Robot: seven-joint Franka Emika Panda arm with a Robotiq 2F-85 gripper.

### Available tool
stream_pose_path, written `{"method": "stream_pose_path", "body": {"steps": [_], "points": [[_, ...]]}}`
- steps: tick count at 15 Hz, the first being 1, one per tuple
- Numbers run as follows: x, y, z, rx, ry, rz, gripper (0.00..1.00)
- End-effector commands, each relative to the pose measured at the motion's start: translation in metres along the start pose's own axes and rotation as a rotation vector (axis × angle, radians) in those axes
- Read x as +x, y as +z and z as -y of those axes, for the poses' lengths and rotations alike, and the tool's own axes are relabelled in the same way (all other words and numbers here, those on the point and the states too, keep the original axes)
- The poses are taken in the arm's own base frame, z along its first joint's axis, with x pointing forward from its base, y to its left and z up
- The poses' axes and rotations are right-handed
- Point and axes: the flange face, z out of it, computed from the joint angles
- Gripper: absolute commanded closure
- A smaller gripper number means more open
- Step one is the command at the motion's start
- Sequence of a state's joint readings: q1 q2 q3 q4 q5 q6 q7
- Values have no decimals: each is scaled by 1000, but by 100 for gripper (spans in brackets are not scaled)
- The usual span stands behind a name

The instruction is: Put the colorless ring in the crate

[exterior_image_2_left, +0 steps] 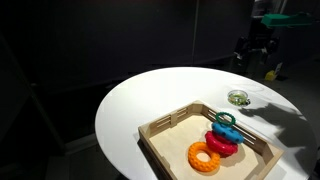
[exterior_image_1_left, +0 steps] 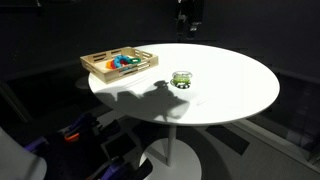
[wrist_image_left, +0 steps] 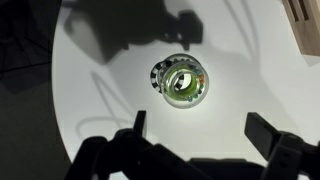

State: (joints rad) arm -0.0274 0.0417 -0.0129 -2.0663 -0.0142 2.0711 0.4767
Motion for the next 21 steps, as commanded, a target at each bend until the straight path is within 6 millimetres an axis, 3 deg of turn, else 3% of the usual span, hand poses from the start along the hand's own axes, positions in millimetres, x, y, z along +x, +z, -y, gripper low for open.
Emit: {"method": "stream_pose_path", "body": {"steps": [1, 7, 13, 18, 21], "points": [[0, 0, 0, 0, 0, 1, 0], [27, 10, 6, -15, 47, 4, 0], [49, 53, 2, -47, 59, 24, 0], [50, 89, -4, -94, 50, 57, 0], [44, 99, -5, -112, 34, 77, 0]]}}
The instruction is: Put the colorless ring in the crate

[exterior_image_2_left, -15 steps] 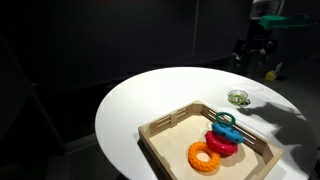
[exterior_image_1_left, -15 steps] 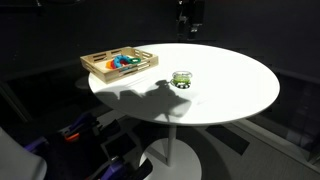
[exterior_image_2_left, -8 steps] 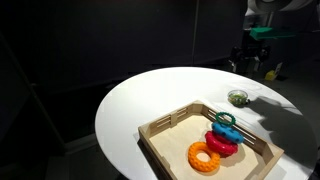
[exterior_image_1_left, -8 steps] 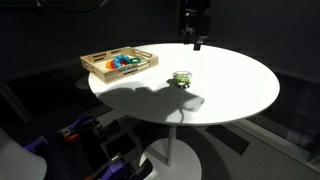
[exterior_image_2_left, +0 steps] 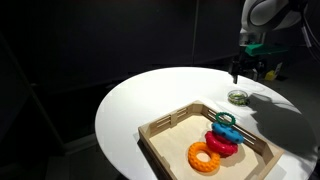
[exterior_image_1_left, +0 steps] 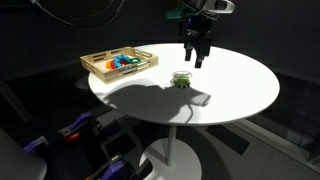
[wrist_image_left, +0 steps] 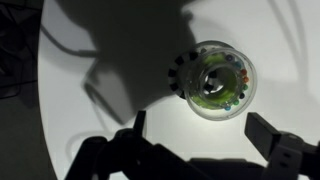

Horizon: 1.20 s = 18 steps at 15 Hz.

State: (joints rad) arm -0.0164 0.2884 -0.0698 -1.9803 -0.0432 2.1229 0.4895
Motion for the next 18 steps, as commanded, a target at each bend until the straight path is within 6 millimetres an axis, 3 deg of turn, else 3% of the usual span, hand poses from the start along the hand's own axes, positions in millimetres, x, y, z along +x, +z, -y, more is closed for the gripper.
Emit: {"method": "stream_pose_path", "body": {"steps": [1, 18], "points": [[-5, 3, 0, -31, -7, 1, 0], [-8, 24, 0, -84, -36, 11, 0]]}}
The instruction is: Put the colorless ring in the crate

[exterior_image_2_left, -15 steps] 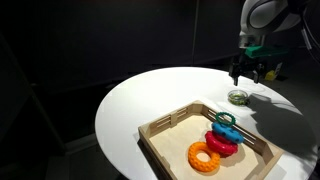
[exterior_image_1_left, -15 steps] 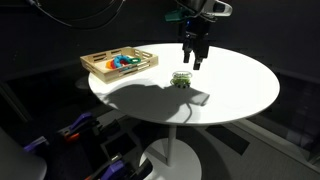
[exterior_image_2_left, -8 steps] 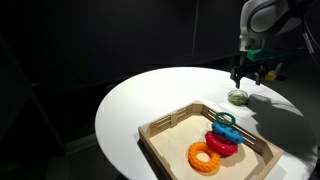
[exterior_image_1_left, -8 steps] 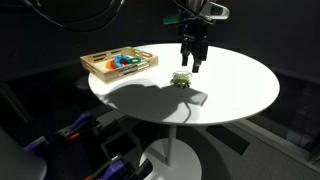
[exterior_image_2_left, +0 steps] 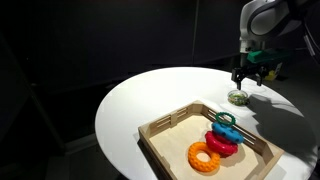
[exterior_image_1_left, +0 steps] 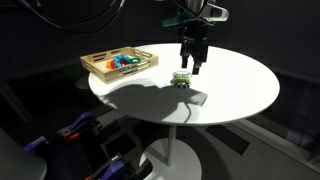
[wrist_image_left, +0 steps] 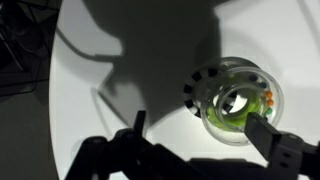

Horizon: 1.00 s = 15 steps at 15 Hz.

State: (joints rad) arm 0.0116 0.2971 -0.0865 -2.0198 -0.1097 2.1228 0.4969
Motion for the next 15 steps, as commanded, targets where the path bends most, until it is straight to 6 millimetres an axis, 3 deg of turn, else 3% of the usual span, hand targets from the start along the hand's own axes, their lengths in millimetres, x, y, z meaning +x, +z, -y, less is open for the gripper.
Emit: {"method": "stream_pose_path", "body": {"steps": [1, 9, 10, 11, 15], "points": [[4, 5, 2, -10, 8, -12, 0], [11, 28, 14, 4, 1, -58, 0], [12, 31, 15, 4, 1, -59, 25], [12, 32, 16, 4, 3, -63, 26], [13, 32, 20, 12, 19, -68, 60]]}}
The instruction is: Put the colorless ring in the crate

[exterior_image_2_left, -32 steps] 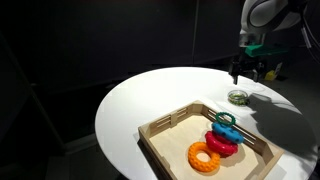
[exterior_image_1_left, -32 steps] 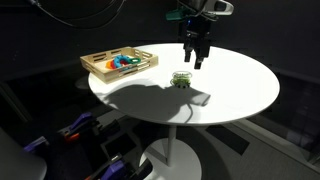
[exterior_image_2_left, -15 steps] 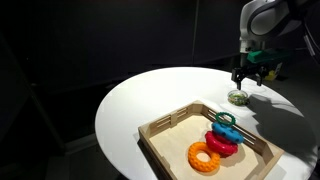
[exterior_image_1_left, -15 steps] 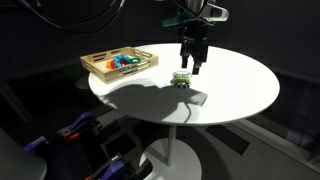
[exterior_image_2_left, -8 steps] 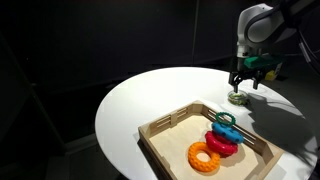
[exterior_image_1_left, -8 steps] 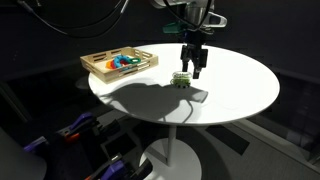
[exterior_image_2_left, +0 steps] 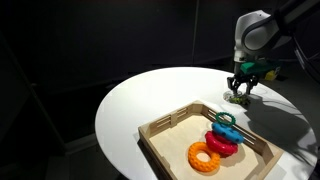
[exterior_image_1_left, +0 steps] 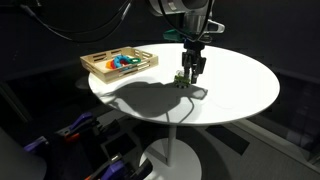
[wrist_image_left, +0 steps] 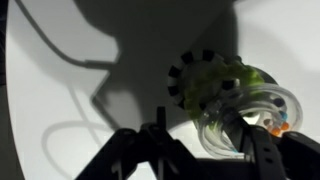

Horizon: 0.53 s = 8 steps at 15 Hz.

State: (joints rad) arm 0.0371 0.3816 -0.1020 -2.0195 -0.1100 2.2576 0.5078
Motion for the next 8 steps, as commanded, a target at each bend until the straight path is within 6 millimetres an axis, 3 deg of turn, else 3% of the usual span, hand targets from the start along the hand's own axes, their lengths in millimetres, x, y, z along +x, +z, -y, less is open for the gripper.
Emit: {"method": "stream_pose_path", "body": {"steps": [1, 5, 8], "points": [[3, -4, 1, -2, 32, -17, 66], [1, -14, 3, 20, 41, -5, 96], [-7, -25, 7, 41, 20, -6, 92]]}}
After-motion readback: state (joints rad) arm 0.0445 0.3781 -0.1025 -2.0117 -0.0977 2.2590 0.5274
